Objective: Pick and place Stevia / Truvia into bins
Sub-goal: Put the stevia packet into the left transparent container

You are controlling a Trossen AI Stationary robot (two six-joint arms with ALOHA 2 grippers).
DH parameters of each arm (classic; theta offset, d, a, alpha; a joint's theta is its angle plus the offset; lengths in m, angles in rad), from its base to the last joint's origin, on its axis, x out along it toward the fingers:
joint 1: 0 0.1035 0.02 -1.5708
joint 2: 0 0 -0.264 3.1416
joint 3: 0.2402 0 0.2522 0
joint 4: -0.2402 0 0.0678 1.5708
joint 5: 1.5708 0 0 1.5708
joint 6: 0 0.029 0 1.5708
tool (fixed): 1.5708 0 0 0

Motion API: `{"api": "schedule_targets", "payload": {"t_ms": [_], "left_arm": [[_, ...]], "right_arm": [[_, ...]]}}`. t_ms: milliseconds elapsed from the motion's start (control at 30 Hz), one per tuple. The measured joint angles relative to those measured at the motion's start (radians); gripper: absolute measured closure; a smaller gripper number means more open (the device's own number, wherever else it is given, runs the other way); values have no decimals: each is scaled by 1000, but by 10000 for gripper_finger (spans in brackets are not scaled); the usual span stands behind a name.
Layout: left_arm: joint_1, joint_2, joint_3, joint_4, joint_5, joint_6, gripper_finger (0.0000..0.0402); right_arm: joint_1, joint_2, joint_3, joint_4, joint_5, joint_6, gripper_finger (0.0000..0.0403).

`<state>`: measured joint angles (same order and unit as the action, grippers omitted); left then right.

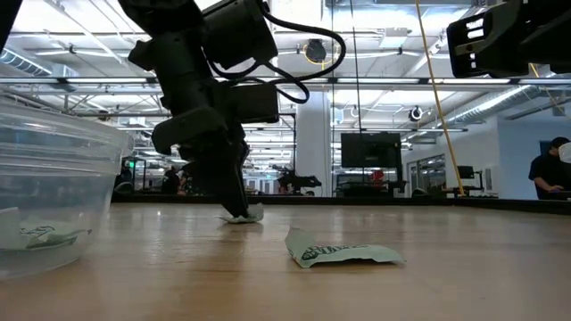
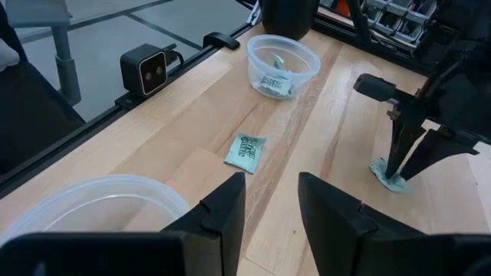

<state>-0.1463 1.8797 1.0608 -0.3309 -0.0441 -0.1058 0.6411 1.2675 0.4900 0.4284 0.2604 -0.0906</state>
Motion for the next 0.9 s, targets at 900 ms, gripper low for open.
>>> {"api": "schedule_targets", "payload": {"t_ms": [900], "left_arm": [[-418, -211, 31, -115, 147, -430, 395]], "right_arm": [[0, 0, 1, -19, 0, -1, 287]]}}
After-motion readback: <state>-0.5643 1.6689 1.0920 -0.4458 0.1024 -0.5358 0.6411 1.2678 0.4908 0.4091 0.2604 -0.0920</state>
